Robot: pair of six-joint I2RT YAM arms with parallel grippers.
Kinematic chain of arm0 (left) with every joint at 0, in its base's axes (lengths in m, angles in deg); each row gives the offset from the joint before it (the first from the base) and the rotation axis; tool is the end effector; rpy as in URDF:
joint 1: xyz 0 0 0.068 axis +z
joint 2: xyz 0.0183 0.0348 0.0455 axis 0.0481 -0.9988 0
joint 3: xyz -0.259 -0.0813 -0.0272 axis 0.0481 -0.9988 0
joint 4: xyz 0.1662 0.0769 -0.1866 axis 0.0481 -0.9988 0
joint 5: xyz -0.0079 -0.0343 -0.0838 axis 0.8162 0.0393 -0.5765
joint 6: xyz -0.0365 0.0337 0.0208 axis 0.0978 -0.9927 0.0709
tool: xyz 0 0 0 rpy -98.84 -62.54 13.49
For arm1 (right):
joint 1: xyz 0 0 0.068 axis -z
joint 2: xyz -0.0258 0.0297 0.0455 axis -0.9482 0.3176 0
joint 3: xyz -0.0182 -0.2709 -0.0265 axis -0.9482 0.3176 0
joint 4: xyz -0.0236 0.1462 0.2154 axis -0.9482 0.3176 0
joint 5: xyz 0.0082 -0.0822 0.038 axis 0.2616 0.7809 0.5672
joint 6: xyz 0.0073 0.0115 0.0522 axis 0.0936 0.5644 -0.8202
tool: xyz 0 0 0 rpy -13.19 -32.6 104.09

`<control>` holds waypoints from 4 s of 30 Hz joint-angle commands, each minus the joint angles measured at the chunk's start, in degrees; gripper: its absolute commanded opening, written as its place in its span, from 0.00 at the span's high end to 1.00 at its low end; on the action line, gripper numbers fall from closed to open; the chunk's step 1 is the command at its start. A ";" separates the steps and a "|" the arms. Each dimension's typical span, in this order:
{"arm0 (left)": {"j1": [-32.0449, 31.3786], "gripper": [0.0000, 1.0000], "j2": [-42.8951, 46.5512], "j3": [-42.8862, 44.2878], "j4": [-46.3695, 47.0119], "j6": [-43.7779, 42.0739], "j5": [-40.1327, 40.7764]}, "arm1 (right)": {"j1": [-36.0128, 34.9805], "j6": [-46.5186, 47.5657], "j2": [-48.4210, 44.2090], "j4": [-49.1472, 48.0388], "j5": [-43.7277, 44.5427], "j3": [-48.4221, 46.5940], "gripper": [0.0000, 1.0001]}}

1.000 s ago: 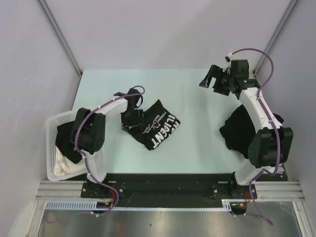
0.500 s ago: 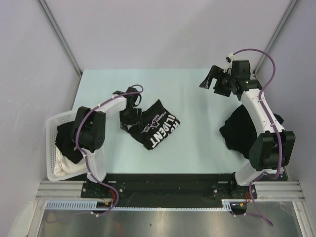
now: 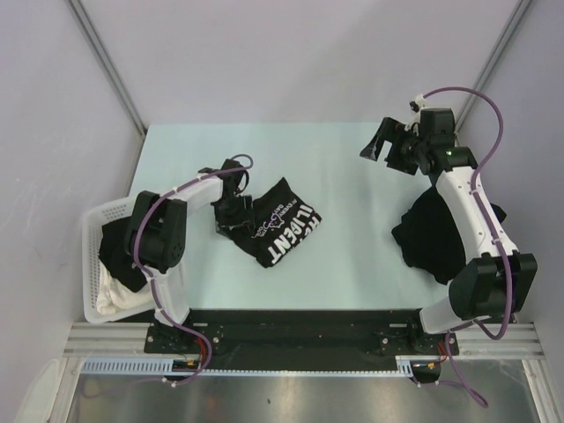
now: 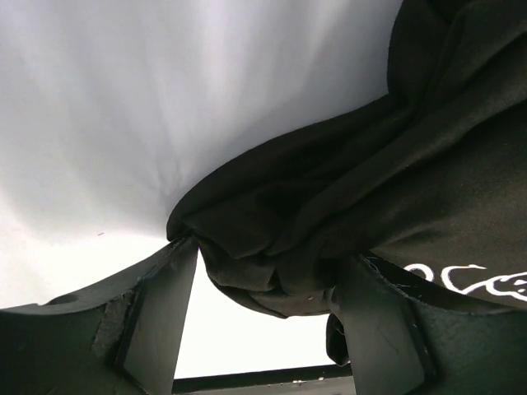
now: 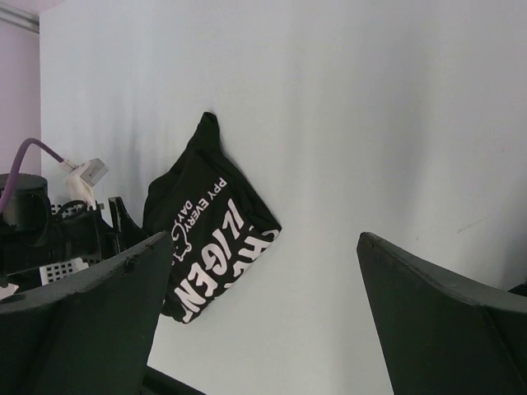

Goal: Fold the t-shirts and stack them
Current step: Fold the tshirt, then neatly place the folded tshirt to the corner

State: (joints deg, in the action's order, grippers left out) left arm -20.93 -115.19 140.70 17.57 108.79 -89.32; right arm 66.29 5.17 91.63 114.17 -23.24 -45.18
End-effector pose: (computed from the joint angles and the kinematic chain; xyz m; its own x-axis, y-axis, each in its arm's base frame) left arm 0.3371 -0.1134 0.1590 -0.9844 -0.1519 -0.0887 -0.1400 0.9818 -0.1283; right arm 0.3323 0.0413 0.3666 -0.6692 0.2960 -0.6815 -0.0920 0.8772 0.4713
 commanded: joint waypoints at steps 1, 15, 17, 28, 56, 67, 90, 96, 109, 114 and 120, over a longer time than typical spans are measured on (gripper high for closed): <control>0.07 0.31 -1.03 -1.49 2.99 -0.55 -0.18 | -0.26 0.34 -3.69 1.07 1.69 -0.15 0.00; 0.16 1.00 -2.87 -0.61 3.00 -1.95 -1.59 | -5.26 -0.36 -2.64 2.04 3.97 6.17 0.00; 0.16 1.00 -2.61 -0.35 2.65 -2.04 -1.77 | -7.36 -1.42 -1.15 0.90 4.68 9.23 0.00; 0.16 1.00 1.69 -0.43 -0.60 -3.62 -1.16 | -14.06 -10.12 3.78 -14.21 3.02 20.94 0.00; -0.37 1.00 5.47 -0.35 -4.21 -3.80 -0.10 | -19.51 -17.86 15.82 -44.19 -0.85 30.61 0.00; -0.99 1.00 5.83 -0.52 -4.30 -3.63 0.16 | -19.68 -19.97 21.18 -50.95 -4.01 32.02 0.07; -1.25 1.00 5.83 -0.52 -3.60 -3.01 -0.45 | -21.44 -20.41 21.62 -47.44 -6.56 32.19 0.41; -1.25 1.00 6.27 -1.14 -3.59 -3.27 -0.28 | -21.26 -20.93 22.77 -48.76 -7.62 32.11 0.66; -1.25 1.00 7.84 -0.97 -4.65 -3.89 0.51 | -20.21 -20.06 21.37 -48.85 -6.92 32.11 1.00; -1.34 1.00 8.99 0.97 -5.44 -4.15 1.66 | -19.07 -16.54 16.80 -46.04 -4.99 32.02 1.00; -1.34 1.00 10.05 4.92 -7.28 -4.77 1.57 | -17.05 -15.23 12.05 -43.67 -4.98 31.93 1.00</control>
State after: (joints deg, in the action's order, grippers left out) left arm -22.15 -109.11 141.46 12.85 105.75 -89.45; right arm 47.60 -12.71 108.26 69.02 -30.06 -13.20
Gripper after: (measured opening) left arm 0.045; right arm 0.034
